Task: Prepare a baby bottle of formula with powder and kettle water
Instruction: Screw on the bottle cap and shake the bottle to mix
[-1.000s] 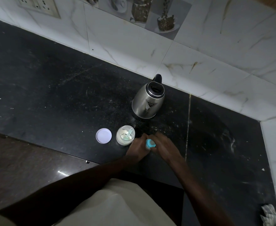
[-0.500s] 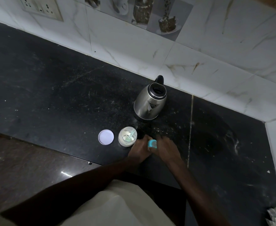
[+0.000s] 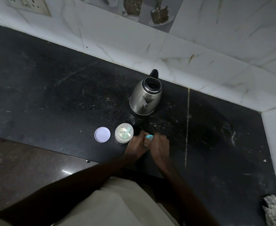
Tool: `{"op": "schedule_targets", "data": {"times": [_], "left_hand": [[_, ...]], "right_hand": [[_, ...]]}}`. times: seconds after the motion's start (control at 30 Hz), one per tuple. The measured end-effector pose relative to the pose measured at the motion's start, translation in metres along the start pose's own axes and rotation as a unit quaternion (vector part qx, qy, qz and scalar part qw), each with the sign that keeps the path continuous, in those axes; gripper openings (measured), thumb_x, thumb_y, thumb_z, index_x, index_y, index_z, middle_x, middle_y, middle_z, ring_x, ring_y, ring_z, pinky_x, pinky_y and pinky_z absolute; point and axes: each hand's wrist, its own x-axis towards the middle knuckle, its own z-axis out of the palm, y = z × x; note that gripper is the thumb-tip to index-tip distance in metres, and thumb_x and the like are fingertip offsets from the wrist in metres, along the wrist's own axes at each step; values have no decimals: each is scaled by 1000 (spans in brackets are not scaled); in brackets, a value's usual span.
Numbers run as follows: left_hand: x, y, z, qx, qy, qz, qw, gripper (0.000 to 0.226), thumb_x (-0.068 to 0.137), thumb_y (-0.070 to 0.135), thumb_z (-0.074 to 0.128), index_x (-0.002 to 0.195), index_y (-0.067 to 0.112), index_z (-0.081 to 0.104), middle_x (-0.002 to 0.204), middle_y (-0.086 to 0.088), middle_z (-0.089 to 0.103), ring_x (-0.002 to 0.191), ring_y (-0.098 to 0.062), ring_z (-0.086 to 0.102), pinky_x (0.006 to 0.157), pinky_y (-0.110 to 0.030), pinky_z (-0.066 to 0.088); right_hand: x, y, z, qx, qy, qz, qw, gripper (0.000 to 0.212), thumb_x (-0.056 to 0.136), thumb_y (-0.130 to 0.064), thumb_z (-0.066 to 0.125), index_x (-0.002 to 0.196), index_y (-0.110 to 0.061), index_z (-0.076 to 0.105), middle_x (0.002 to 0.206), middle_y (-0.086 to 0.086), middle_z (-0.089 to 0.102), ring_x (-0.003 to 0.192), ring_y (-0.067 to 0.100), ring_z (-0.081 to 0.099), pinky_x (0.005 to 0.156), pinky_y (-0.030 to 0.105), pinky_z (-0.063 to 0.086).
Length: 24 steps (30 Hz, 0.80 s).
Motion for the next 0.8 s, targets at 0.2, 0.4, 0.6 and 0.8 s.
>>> {"op": "schedule_targets", "data": {"times": [0.2, 0.4, 0.6, 0.8], "left_hand": [[2, 3, -1, 9, -1, 3, 1000, 56, 78, 57, 57, 113, 13, 58, 96, -5, 77, 87, -25, 75, 73, -33, 53], [0, 1, -1, 12, 3, -2, 1000, 52, 82, 56, 58, 116, 17, 58, 97, -3, 77, 90, -21, 74, 78, -41, 57], [6, 5, -3, 48, 4, -18, 999, 40, 88, 49, 63, 117, 23, 54, 98, -3, 77, 90, -24, 74, 80, -45, 57], [6, 5, 4, 77, 1, -32, 997, 50, 84, 37, 79, 124, 22, 55, 107, -4, 77, 96, -28, 74, 82, -42, 58]], "right_hand": [[3, -4, -3, -7, -35, -62, 997, 42, 100, -28, 67, 140, -15, 56, 137, 17, 56, 118, 37, 67, 94, 41, 54], [4, -6, -1, -4, -13, -34, 999, 45, 93, -33, 75, 131, -12, 64, 130, 15, 62, 112, 29, 69, 93, 35, 53], [-14, -2, 13, 59, -12, -3, 998, 25, 103, -26, 61, 112, -7, 75, 106, 11, 75, 100, 28, 72, 78, 35, 49], [-34, 41, 14, 116, 22, 73, 990, 32, 98, -40, 63, 90, -10, 68, 91, 10, 73, 89, 30, 71, 73, 36, 48]]}}
